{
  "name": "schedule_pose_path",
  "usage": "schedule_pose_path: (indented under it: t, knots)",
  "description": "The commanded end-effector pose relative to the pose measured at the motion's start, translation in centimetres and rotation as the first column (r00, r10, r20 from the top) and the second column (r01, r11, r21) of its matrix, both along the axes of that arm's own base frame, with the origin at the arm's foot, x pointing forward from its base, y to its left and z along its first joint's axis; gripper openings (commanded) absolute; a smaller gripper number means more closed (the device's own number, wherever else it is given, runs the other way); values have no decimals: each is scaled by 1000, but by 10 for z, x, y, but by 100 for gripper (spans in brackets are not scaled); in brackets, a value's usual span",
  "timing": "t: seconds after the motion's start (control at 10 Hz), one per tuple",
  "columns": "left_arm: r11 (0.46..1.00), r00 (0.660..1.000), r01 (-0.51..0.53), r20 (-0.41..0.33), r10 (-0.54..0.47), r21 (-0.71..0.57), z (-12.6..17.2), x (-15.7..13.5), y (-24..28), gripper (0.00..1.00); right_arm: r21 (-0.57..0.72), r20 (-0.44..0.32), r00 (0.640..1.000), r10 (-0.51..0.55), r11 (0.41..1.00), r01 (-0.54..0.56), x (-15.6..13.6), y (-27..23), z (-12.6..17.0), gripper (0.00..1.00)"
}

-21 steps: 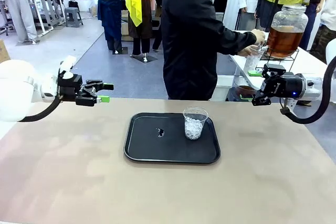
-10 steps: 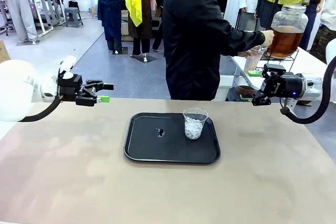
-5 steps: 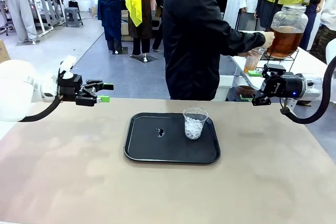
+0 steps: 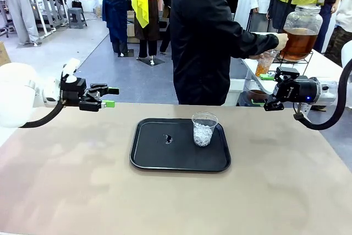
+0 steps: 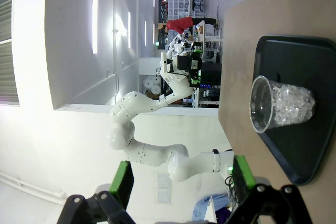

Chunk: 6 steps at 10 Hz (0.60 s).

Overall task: Pour the drink into the iced cup.
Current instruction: Pick up the iced cup indicated by the human and present it to them.

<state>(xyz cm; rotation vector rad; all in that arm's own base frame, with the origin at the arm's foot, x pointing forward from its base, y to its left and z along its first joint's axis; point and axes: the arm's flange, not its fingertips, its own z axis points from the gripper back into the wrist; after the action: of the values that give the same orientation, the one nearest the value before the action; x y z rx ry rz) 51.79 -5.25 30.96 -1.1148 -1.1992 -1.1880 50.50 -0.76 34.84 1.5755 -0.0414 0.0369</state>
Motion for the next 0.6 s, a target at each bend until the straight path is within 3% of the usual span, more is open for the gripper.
schedule_pose_path:
  t: [0.0, 0.5]
  knots:
    - [1000, 1000, -10, 4, 10, -6, 3, 1, -2, 100, -3, 4, 1000, -3, 1000, 3, 0, 1, 2, 100]
    - [1000, 1000, -10, 4, 10, -6, 3, 1, -2, 100, -3, 4, 1000, -3, 1000, 3, 0, 1, 2, 100]
